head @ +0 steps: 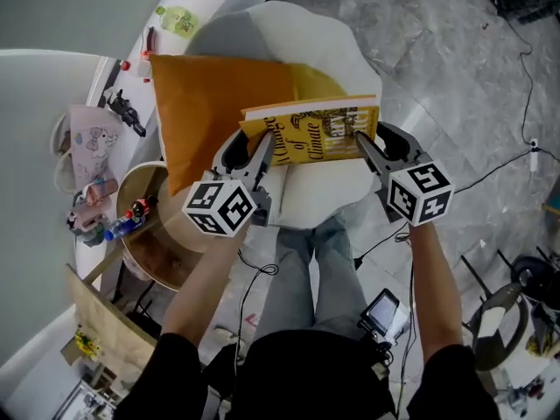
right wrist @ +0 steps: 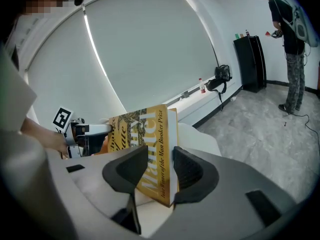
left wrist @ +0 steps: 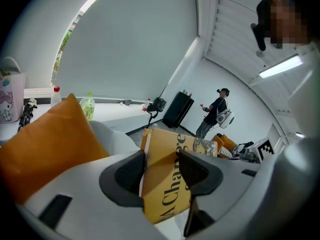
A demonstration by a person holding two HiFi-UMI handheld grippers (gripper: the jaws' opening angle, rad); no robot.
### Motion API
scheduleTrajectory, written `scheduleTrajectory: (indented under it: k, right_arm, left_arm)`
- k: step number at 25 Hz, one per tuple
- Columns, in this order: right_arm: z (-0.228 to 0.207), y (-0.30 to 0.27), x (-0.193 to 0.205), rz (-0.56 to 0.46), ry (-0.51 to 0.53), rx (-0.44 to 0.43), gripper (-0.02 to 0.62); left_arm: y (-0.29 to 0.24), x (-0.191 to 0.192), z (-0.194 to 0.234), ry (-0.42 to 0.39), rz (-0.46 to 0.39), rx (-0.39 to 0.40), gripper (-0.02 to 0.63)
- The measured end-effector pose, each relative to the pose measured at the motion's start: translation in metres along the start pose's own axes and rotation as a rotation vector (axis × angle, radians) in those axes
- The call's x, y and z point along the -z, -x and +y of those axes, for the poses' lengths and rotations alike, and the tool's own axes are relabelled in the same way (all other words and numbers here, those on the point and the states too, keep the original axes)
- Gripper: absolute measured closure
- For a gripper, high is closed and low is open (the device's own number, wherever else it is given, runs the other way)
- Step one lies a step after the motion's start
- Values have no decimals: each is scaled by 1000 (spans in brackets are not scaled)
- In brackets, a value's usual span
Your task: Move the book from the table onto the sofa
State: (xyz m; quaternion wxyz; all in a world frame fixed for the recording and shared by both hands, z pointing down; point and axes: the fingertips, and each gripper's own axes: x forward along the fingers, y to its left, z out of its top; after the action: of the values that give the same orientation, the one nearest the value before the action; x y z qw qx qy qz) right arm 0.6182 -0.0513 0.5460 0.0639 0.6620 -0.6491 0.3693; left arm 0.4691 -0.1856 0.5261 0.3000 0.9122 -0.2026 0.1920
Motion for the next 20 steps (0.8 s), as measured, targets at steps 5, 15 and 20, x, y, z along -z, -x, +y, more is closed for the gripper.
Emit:
scheduleTrajectory:
  k: [5, 15, 20]
  right_arm:
    - [-37, -44, 61, 37, -42, 19, 423]
    - [-117, -122, 173, 121, -159, 77, 422]
    - [-152, -154, 227, 127, -254, 112, 423]
  left_arm:
    - [-44, 62, 35, 25, 39, -6, 385]
    - [-146, 169, 93, 45, 156, 5, 383]
    - [-190, 197, 108, 37, 181, 22, 383]
